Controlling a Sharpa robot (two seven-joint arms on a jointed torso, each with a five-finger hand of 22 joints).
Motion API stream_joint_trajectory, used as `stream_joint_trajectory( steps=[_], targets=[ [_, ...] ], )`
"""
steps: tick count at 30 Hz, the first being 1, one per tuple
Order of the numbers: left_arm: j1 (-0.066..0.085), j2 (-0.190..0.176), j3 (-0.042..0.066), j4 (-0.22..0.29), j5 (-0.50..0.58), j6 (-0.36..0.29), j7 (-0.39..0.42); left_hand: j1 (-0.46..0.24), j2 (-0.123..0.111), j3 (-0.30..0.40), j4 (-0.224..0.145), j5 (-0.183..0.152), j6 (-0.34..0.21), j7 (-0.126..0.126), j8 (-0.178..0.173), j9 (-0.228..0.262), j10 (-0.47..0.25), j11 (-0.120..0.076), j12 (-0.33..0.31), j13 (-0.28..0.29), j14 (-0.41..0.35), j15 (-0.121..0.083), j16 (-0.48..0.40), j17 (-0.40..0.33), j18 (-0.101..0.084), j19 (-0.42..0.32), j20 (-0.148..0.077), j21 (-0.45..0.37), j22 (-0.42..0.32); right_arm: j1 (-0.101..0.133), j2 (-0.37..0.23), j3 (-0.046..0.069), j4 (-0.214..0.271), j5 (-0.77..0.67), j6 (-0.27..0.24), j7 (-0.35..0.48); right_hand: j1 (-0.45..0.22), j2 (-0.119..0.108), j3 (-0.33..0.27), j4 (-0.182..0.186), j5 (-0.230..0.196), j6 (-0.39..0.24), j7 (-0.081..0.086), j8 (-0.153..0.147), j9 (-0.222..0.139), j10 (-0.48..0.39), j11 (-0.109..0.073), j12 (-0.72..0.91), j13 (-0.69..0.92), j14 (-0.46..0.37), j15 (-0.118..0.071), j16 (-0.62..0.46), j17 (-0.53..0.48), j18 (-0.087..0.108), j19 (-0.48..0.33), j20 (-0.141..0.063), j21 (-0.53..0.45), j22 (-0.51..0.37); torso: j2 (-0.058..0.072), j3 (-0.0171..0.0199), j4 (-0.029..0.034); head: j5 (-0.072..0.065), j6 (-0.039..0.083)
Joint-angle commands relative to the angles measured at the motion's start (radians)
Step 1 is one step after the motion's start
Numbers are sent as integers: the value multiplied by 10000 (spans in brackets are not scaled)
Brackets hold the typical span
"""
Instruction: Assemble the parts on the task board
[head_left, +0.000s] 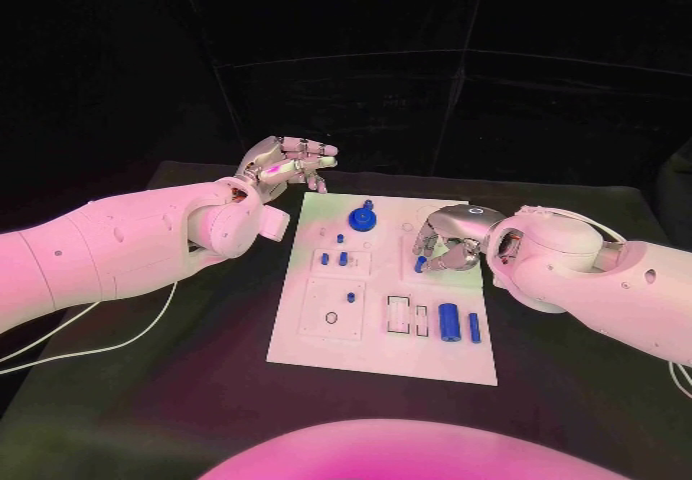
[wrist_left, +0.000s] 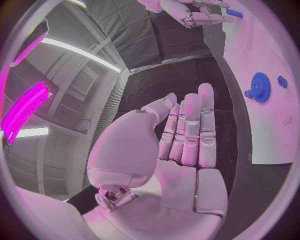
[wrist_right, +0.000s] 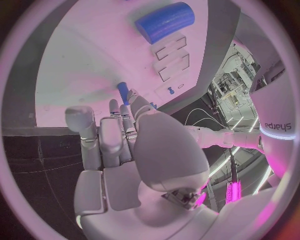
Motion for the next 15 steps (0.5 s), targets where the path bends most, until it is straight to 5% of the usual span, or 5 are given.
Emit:
stream_joint_trajectory(
  steps=[1,15],
  targets=[
    [15,19,8,-5,28,114,32,57,-46,-29,-45,56,33,42,48,13,-51,-7,24,-12,-64,26,57,-8,57,27,-5,-45,-6,7,51,2,-52,-86,195,154,48,119,156,5,-104,152,23,58,11,169,-9,-61,-13,203,-2,66,65,101,103,-18,83,64,-6,4,-14,16,-5],
    [15,24,8,-17,28,140,23,57,-46,-29,-45,56,33,42,48,13,-51,-7,24,-12,-64,26,57,-8,57,27,-5,-45,-6,-39,215,-2,-227,-96,466,185,117,43,686,22,-160,574,20,83,14,618,-47,-350,-10,223,-40,146,126,81,168,-62,169,179,-5,-3,-5,33,-64]
  ],
)
